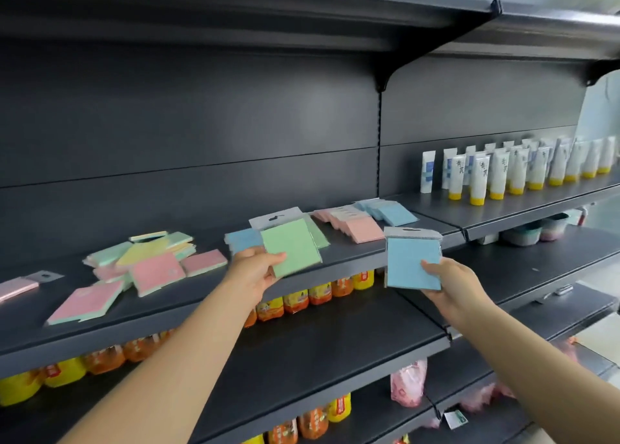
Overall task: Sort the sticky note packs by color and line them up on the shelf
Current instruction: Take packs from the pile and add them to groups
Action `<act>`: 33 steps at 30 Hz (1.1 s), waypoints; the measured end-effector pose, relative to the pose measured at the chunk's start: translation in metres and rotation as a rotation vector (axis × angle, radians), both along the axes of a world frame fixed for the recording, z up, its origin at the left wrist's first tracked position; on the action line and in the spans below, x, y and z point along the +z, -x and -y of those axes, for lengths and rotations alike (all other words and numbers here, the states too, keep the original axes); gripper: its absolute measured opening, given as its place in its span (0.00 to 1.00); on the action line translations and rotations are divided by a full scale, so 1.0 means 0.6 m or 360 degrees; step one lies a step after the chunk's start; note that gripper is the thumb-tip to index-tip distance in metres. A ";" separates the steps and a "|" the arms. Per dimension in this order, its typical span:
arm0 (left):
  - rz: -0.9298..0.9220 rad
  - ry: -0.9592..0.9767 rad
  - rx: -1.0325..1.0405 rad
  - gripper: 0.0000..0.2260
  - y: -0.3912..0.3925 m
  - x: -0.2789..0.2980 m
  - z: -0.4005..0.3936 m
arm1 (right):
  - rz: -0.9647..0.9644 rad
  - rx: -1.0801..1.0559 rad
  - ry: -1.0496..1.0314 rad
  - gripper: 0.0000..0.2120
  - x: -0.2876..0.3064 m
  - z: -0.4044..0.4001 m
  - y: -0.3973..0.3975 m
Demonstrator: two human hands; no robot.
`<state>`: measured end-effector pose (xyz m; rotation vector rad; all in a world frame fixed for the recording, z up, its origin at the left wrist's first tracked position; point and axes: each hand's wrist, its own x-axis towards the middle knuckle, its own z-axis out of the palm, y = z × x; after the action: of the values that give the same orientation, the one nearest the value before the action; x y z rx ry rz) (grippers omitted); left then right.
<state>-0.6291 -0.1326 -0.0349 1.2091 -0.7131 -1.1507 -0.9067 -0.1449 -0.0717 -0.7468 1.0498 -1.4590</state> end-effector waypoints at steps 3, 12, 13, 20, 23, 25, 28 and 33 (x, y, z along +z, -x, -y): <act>0.0050 0.0047 0.0069 0.12 0.044 -0.009 0.053 | -0.0046 0.0048 0.0062 0.06 0.004 0.060 0.050; 0.0143 0.0015 0.0470 0.18 0.129 -0.054 0.201 | -0.0233 0.0333 0.0180 0.03 0.023 0.288 0.182; 0.0167 0.0006 0.0528 0.18 0.129 -0.059 0.213 | -0.0265 0.0349 0.0174 0.03 0.022 0.313 0.188; 0.0999 -0.0109 0.0757 0.06 0.140 -0.076 0.247 | -0.0830 0.0388 0.0165 0.12 -0.024 0.445 0.178; 0.1323 -0.0193 0.0849 0.03 0.142 -0.085 0.262 | -0.1183 0.0294 0.0273 0.10 -0.032 0.469 0.173; 0.1372 -0.0227 0.0888 0.04 0.142 -0.087 0.269 | -0.1324 0.0283 0.0349 0.07 -0.028 0.480 0.168; 0.1344 -0.0210 0.0894 0.05 0.137 -0.093 0.277 | -0.1425 0.0276 0.0410 0.06 -0.033 0.497 0.158; 0.1335 -0.0208 0.0912 0.11 0.123 -0.103 0.288 | -0.1600 0.0183 0.0432 0.17 -0.055 0.524 0.152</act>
<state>-0.7031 -0.3055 -0.0966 1.8761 -0.8208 -0.1806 -0.9979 -0.4595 -0.1047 -1.8079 1.5077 -1.1102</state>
